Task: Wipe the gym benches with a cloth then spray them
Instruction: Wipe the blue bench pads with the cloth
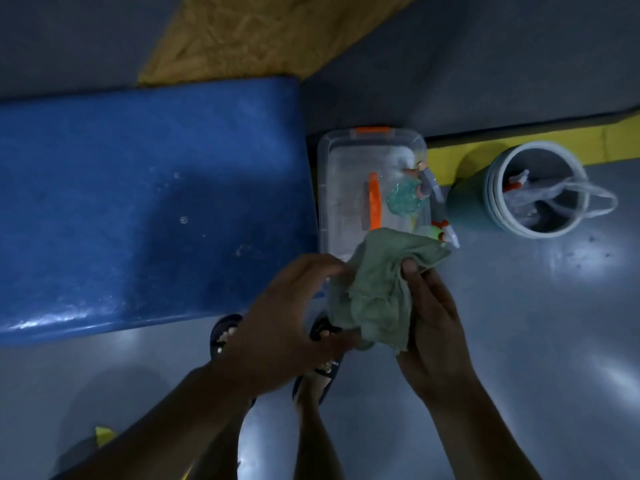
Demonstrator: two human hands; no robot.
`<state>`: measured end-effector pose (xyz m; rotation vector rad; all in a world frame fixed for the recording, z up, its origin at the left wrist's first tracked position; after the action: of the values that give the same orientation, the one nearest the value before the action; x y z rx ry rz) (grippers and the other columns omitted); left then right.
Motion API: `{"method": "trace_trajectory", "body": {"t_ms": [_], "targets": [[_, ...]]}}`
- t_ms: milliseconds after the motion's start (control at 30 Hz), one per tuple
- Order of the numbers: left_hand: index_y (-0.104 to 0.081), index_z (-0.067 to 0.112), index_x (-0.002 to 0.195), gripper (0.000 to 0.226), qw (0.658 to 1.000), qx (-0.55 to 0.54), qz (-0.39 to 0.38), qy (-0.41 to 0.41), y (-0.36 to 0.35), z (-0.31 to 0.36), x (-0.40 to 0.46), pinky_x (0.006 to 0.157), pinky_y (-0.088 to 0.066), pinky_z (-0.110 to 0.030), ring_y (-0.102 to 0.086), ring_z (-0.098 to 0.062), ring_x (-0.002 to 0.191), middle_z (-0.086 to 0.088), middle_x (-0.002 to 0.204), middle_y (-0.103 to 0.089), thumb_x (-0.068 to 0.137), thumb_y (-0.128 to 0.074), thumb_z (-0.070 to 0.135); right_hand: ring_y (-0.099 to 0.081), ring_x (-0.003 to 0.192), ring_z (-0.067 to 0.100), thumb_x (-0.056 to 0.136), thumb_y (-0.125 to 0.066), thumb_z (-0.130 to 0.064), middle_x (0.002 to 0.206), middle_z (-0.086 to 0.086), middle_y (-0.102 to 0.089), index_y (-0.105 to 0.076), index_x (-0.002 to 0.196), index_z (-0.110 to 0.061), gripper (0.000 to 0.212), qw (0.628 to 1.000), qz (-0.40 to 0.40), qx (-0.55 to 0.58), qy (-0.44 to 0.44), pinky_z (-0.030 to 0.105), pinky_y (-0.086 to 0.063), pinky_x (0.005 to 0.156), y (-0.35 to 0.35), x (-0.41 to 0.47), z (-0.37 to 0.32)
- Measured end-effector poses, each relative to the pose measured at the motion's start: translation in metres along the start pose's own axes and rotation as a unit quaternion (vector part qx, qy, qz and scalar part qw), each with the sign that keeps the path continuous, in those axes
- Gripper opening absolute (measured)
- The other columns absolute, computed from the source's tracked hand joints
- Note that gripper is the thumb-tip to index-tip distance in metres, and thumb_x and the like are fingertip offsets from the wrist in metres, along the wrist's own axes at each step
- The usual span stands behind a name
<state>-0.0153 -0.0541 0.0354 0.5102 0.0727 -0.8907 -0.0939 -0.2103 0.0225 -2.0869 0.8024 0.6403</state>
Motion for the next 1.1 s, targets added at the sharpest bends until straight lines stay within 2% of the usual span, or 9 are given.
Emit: {"method": "trace_trajectory", "body": {"t_ms": [133, 267, 400, 600, 700, 767, 867, 967, 1100], "targets": [[-0.052, 0.032, 0.128, 0.050, 0.998, -0.043, 0.042, 0.001, -0.015, 0.013, -0.010, 0.092, -0.046, -0.017, -0.056, -0.001, 0.114, 0.016, 0.125, -0.057, 0.083, -0.071, 0.041, -0.054, 0.125, 0.037, 0.076, -0.079, -0.042, 0.137, 0.021, -0.055, -0.046, 0.141, -0.007, 0.081, 0.999, -0.006, 0.023, -0.024, 0.048, -0.050, 0.098, -0.012, -0.015, 0.004], [-0.063, 0.028, 0.120, 0.028, 0.995, -0.069, 0.065, 0.014, -0.008, 0.012, -0.018, 0.092, -0.051, -0.024, -0.061, 0.002, 0.109, 0.019, 0.116, -0.067, 0.094, -0.056, 0.024, -0.059, 0.118, 0.034, 0.093, -0.050, -0.027, 0.132, 0.022, -0.058, -0.050, 0.136, -0.002, 0.050, 1.000, 0.003, -0.023, -0.019, 0.043, -0.054, 0.093, -0.015, -0.022, 0.007], [-0.067, 0.013, 0.114, 0.025, 0.980, -0.174, -0.004, 0.101, 0.007, 0.010, -0.023, 0.090, -0.054, -0.040, -0.068, -0.016, 0.103, 0.001, 0.106, -0.072, 0.097, -0.050, 0.019, -0.063, 0.108, 0.034, 0.098, -0.044, -0.014, 0.125, 0.026, -0.061, -0.052, 0.131, 0.004, 0.039, 0.999, -0.011, -0.033, -0.037, 0.040, -0.055, 0.088, -0.018, -0.023, 0.009], [-0.070, 0.017, 0.115, 0.023, 0.968, -0.179, -0.114, 0.133, 0.044, 0.003, -0.024, 0.086, -0.053, -0.021, -0.068, -0.006, 0.102, 0.006, 0.108, -0.074, 0.099, -0.053, 0.014, -0.069, 0.095, 0.030, 0.098, -0.043, -0.007, 0.108, 0.021, -0.070, -0.066, 0.111, 0.001, 0.028, 0.997, -0.029, -0.061, -0.047, 0.038, -0.058, 0.078, -0.019, -0.019, 0.006], [-0.075, 0.017, 0.104, 0.024, 0.969, -0.182, -0.086, 0.145, 0.062, -0.005, -0.024, 0.085, -0.057, -0.035, -0.070, -0.013, 0.097, -0.004, 0.101, -0.075, 0.094, -0.059, 0.032, -0.066, 0.105, 0.036, 0.094, -0.048, -0.013, 0.114, 0.023, -0.068, -0.063, 0.116, 0.003, 0.030, 0.990, -0.046, -0.128, -0.030, 0.045, -0.056, 0.088, -0.021, -0.016, 0.002], [-0.076, 0.025, 0.095, 0.019, 0.964, -0.216, -0.044, 0.150, 0.074, -0.006, -0.023, 0.081, -0.057, -0.033, -0.071, -0.013, 0.092, 0.001, 0.094, -0.077, 0.090, -0.059, 0.032, -0.062, 0.113, 0.037, 0.095, -0.050, -0.014, 0.119, 0.022, -0.066, -0.062, 0.120, 0.001, 0.032, 0.983, -0.053, -0.176, -0.005, 0.048, -0.050, 0.096, -0.019, -0.011, -0.002], [-0.070, 0.016, 0.076, 0.025, 0.965, -0.218, 0.044, 0.139, 0.093, 0.005, -0.017, 0.060, -0.048, -0.016, -0.061, 0.000, 0.064, 0.011, 0.067, -0.067, 0.095, -0.057, 0.028, -0.066, 0.108, 0.028, 0.095, -0.057, -0.012, 0.112, 0.012, -0.071, -0.068, 0.114, -0.007, 0.023, 0.946, -0.066, -0.316, 0.015, 0.044, -0.049, 0.096, -0.019, -0.003, -0.005], [-0.064, 0.005, 0.077, 0.033, 0.960, -0.248, 0.017, 0.125, 0.110, 0.022, -0.010, 0.057, -0.048, -0.022, -0.060, -0.010, 0.063, 0.001, 0.068, -0.065, 0.092, -0.052, 0.032, -0.065, 0.093, 0.017, 0.081, -0.064, -0.012, 0.095, 0.004, -0.072, -0.070, 0.099, -0.014, 0.019, 0.886, -0.135, -0.444, -0.023, 0.041, -0.048, 0.085, -0.022, 0.000, -0.002], [-0.066, -0.002, 0.087, 0.044, 0.971, -0.182, -0.107, 0.112, 0.122, 0.034, -0.006, 0.063, -0.045, -0.035, -0.057, -0.018, 0.070, -0.021, 0.075, -0.062, 0.094, -0.054, 0.040, -0.052, 0.122, 0.006, 0.080, -0.074, -0.006, 0.126, -0.009, -0.060, -0.047, 0.137, -0.037, 0.070, 0.783, -0.260, -0.565, -0.021, 0.035, -0.046, 0.103, -0.044, 0.004, -0.004]]}}
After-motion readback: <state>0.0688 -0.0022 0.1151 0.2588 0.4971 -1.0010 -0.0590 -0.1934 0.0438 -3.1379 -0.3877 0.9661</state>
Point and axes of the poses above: each hand's wrist, its own x-axis towards the middle knuckle, its own y-axis out of the back of the hand, z = x × y, the point moved 2 cm from there along x, towards the middle knuckle
